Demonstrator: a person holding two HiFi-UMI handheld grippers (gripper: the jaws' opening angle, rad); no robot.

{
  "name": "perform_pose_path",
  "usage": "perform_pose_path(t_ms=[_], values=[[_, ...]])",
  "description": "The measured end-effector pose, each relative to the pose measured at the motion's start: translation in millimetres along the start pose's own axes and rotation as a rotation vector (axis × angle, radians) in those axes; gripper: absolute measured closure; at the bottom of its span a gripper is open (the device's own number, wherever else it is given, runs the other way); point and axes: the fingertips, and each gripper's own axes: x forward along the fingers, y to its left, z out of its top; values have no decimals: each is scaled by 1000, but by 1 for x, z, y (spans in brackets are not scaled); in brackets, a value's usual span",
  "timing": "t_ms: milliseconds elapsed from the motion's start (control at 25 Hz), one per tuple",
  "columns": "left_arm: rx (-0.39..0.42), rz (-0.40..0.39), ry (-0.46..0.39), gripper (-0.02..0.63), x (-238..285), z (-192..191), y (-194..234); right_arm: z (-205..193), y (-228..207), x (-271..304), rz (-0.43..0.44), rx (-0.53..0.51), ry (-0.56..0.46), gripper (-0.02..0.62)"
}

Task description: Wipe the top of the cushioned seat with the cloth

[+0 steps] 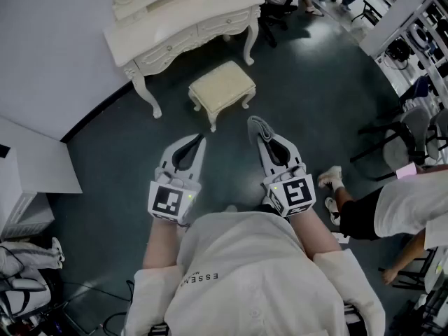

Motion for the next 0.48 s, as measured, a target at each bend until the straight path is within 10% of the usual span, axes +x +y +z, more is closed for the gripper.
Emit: perform_pose_path(t_ms=[480], values=[[0, 16, -14, 603, 4, 2, -2, -6, 0, 6, 16, 26, 16, 568]])
